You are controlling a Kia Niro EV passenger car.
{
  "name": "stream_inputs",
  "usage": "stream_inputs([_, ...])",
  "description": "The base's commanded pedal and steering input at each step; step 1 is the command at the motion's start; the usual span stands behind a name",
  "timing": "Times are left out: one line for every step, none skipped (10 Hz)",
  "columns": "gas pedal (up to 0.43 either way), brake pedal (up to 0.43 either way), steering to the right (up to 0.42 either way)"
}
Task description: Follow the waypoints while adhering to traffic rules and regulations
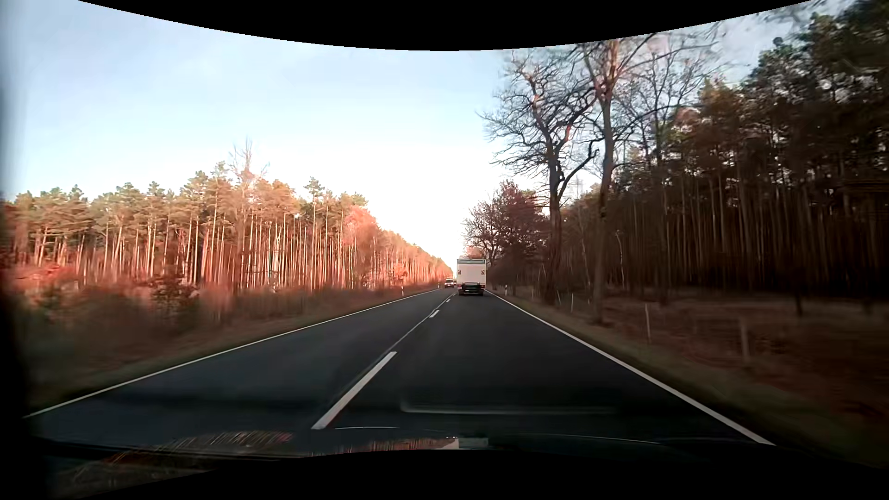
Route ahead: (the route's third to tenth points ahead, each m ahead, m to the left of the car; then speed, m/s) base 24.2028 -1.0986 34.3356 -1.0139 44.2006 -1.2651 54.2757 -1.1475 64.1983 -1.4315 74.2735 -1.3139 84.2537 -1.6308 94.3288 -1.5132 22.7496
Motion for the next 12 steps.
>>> stream_inputs([0.157, 0.000, 0.000])
stream_inputs([0.157, 0.000, 0.000])
stream_inputs([0.157, 0.000, 0.000])
stream_inputs([0.157, 0.000, 0.001])
stream_inputs([0.157, 0.000, 0.001])
stream_inputs([0.157, 0.000, 0.001])
stream_inputs([0.157, 0.000, 0.001])
stream_inputs([0.157, 0.000, 0.001])
stream_inputs([0.157, 0.000, 0.000])
stream_inputs([0.169, 0.000, -0.001])
stream_inputs([0.169, 0.000, -0.001])
stream_inputs([0.177, 0.000, -0.001])
